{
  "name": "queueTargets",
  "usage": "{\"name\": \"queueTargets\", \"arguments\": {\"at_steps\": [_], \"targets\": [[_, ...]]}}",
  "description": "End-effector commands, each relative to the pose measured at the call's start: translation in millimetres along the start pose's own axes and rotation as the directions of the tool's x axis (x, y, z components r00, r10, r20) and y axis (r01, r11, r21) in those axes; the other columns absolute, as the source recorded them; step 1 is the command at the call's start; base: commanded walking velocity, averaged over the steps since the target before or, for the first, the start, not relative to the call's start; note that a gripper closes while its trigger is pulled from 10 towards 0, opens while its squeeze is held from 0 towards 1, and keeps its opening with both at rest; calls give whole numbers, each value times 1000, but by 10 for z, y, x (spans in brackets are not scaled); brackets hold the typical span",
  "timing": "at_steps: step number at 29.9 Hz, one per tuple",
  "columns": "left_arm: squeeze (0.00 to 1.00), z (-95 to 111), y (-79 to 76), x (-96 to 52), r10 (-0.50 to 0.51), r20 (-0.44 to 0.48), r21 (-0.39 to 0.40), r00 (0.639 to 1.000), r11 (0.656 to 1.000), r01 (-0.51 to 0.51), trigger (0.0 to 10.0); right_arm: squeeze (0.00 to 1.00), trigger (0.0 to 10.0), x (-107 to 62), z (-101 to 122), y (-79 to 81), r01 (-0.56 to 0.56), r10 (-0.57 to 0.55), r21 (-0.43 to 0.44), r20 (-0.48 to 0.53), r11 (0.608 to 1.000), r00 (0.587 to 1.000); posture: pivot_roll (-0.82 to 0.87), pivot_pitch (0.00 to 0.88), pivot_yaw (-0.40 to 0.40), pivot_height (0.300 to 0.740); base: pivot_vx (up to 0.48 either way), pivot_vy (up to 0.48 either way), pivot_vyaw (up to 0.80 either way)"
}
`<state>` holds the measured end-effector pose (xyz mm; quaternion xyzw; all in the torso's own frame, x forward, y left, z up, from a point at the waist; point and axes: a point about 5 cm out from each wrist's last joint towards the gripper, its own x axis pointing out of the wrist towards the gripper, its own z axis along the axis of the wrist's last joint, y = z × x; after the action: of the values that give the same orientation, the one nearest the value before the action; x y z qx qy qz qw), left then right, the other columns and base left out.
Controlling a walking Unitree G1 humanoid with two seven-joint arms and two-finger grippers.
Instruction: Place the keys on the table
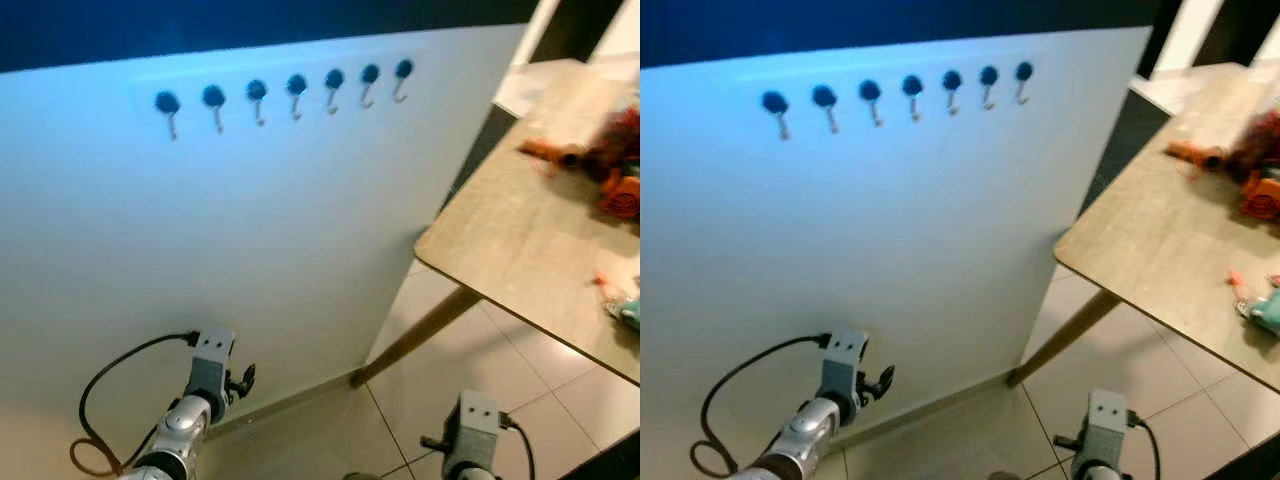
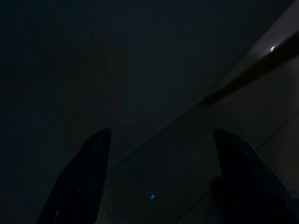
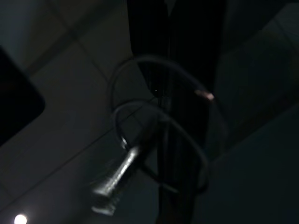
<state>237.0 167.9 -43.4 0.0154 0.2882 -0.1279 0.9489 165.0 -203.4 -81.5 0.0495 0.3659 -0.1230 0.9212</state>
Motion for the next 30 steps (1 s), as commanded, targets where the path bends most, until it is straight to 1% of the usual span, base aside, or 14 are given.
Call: {"name": "queueTargets", "arguments": {"at_steps": [1,10,30], "targets": [[0,24,-37,24,-8,3,-10,1000,1000,8,10000,0,10000,-10,-32,-53,11,-11,-11,-18,1000,1000,-2,25,21,740,0,0,-800],[0,34,-64,38,-16,2,-11,1000,1000,16,10000,0,10000,6,-1,-29,-6,5,-23,-15,1000,1000,-2,20,22,740,0,0,-800],[0,69,-57,55,-7,7,-26,1000,1000,7,10000,0,10000,16,16,5,-38,37,-51,-17,998,999,-3,15,21,740,0,0,-800]]}}
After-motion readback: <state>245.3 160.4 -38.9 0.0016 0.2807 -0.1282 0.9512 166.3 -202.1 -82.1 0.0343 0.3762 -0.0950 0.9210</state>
